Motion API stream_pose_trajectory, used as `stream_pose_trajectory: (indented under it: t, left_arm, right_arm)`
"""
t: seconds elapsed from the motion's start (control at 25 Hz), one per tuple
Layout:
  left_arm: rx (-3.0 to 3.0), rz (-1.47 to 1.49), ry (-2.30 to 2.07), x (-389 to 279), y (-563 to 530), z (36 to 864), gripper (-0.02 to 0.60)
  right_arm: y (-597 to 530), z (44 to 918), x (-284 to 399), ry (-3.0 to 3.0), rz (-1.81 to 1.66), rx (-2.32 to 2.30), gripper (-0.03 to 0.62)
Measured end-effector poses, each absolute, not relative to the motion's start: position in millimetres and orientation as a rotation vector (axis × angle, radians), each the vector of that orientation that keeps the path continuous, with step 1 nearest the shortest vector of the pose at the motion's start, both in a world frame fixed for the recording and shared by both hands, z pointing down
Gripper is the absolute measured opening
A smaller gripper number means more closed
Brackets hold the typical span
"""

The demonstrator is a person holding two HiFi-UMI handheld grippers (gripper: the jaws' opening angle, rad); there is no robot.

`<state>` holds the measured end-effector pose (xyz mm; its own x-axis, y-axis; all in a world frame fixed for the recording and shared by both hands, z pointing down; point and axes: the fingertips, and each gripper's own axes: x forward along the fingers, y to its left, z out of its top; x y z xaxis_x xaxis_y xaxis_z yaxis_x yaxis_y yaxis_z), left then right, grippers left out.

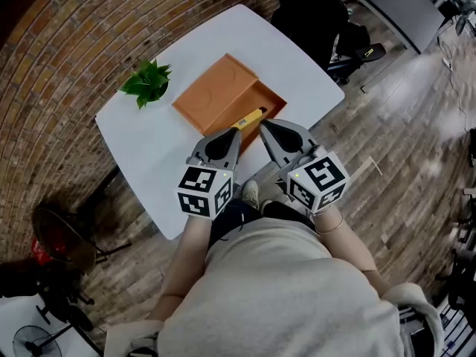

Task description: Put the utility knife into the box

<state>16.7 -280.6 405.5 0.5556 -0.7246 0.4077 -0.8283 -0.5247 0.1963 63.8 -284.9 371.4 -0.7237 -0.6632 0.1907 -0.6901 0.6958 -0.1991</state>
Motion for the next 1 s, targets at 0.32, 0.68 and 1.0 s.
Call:
stream_pose_trajectory:
  t: [0.32,0.68,1.0]
  left_arm:
    - [2.418,0.428,-1.263,22,-276,416,0.006]
    - [2.398,0.402,-1.292,21,-276,413,0.006]
    - [2.399,0.383,-1.302,20,-274,410,0.006]
  right_arm:
    - [-284,385,61,-2.741,0.396,1.091,-0.002]
    - [-287,380,62,-2.763,0.407,1.103,-0.002]
    - [-282,386,60,-2.764,0.434,1.094,-0.002]
